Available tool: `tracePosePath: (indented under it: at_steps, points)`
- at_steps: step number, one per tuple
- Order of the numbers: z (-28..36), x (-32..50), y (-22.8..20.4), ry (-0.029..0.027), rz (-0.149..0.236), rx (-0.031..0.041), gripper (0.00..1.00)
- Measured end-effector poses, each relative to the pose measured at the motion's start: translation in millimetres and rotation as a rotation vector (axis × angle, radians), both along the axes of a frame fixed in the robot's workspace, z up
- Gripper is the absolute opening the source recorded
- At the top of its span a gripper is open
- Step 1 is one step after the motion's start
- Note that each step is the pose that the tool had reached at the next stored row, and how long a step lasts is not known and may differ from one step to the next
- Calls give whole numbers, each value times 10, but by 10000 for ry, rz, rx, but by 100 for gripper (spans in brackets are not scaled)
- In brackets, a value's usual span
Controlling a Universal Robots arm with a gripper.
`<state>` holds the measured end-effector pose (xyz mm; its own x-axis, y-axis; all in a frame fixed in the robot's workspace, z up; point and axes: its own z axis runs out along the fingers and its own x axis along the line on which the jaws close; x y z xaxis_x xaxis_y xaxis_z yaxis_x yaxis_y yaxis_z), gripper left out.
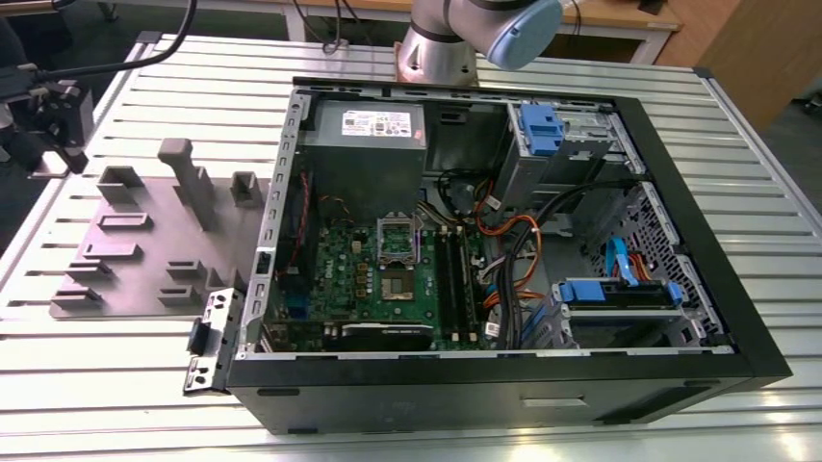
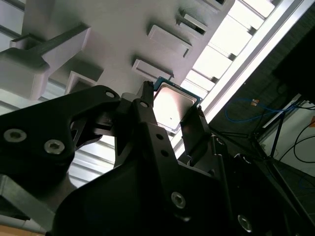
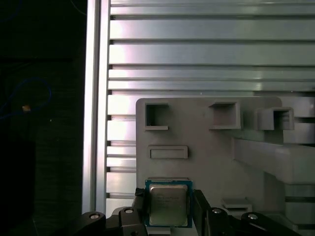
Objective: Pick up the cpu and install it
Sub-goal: 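Pick up the cpu and move it towards the insertion slot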
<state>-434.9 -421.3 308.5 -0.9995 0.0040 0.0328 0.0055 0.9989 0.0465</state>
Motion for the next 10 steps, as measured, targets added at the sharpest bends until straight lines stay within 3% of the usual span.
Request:
tracePosePath:
  at_steps: [10]
  points:
    - [41, 0, 0, -1, 0, 1, 47]
